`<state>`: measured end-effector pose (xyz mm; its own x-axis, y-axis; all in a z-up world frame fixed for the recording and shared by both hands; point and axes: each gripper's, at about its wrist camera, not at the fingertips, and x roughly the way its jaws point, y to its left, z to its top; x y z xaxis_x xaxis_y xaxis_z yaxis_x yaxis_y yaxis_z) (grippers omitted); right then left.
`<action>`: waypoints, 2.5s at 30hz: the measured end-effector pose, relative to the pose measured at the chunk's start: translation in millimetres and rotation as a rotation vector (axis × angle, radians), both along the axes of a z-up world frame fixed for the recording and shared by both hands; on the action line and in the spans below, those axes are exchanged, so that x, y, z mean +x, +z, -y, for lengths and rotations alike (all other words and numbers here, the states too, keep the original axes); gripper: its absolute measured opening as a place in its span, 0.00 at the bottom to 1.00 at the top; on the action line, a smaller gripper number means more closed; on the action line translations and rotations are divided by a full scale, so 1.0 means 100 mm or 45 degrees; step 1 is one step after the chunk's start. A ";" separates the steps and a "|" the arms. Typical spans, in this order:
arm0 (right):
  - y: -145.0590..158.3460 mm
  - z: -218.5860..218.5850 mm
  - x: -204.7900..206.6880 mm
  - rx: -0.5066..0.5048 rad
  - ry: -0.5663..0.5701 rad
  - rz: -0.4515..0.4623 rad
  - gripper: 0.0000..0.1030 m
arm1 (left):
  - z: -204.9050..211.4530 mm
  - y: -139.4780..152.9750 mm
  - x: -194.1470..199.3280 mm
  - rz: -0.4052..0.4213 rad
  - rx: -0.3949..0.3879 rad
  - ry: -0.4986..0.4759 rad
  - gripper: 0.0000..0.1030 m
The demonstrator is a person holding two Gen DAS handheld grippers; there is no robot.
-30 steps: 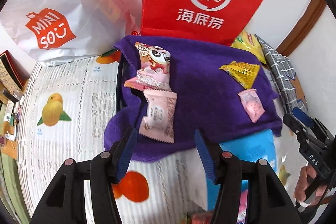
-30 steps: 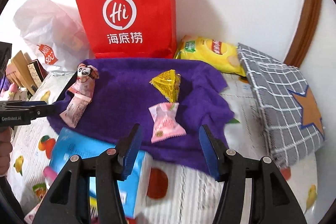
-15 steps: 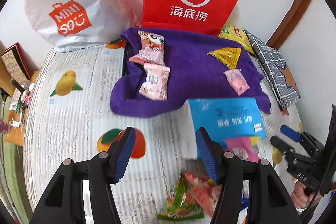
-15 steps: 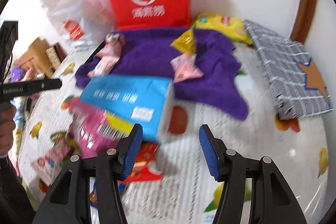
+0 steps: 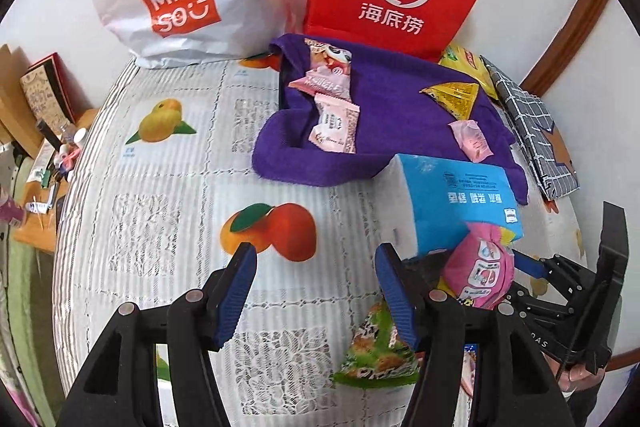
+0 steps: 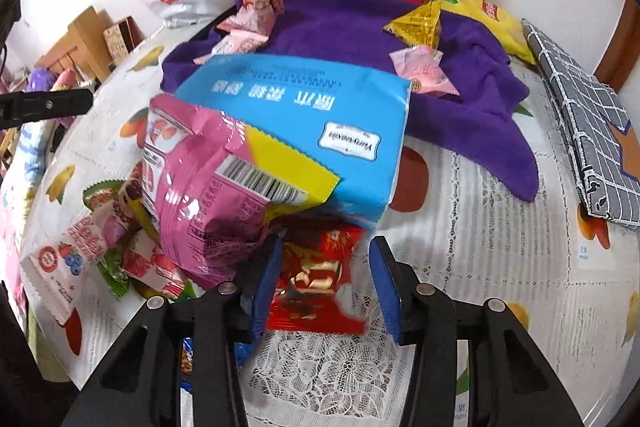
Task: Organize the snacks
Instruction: 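Grasp the red candy packet from the pile with the right gripper, then grasp the green snack packet with the left gripper while the right holds the red packet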
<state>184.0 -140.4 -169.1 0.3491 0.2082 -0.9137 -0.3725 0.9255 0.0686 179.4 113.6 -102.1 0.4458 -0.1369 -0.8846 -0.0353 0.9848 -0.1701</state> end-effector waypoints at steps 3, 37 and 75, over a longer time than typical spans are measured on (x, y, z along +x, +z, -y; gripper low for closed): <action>-0.03 0.01 -0.02 -0.006 -0.001 -0.006 0.45 | -0.02 -0.02 -0.02 -0.005 -0.003 -0.002 0.58; 0.18 0.51 -0.23 -0.055 -0.190 0.125 0.44 | 0.32 -0.25 -0.63 -0.017 -0.014 -0.235 0.62; 0.71 0.55 -0.21 0.006 -0.215 0.269 0.44 | 0.44 0.12 -0.29 0.102 -0.095 -0.275 0.45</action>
<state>163.1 -195.0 -97.8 0.5618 0.1346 -0.8162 -0.2190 0.9757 0.0102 150.8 69.7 -89.7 0.4676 -0.3003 -0.8314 0.1912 0.9526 -0.2366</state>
